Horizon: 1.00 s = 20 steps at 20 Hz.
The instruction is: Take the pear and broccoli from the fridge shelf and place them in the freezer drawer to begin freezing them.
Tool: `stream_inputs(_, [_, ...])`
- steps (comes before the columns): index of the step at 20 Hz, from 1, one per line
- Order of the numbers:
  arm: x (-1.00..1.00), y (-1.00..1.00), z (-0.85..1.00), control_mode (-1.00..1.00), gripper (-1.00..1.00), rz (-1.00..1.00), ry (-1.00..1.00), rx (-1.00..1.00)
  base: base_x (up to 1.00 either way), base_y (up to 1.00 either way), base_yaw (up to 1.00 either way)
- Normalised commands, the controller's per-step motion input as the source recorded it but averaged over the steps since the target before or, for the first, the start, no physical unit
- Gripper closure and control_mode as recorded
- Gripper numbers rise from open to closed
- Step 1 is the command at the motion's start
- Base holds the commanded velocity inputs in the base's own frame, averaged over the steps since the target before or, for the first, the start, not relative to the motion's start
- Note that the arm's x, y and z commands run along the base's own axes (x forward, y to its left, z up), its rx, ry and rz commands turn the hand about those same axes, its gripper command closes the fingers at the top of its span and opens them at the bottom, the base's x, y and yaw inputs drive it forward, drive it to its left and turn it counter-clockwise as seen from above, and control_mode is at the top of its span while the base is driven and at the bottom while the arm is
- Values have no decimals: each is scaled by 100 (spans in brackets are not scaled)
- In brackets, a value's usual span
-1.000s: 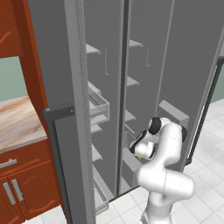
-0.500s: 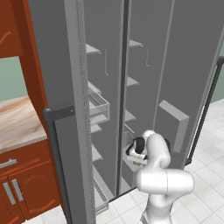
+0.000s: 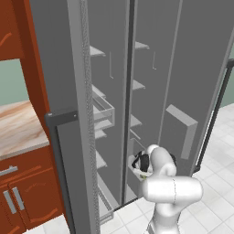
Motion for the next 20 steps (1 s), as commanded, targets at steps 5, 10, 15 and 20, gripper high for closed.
stream_inputs(5, [-62,-7,-38,-100,100,0,9,0,0,0,0])
stream_inputs(10, [-39,-1,-18,-100,100,0,4,0,0,0,0])
stream_inputs(15, [-3,0,2,-100,-100,0,0,0,0,0,0])
stream_inputs(20, [0,-7,5,-100,-100,0,0,0,0,0,0])
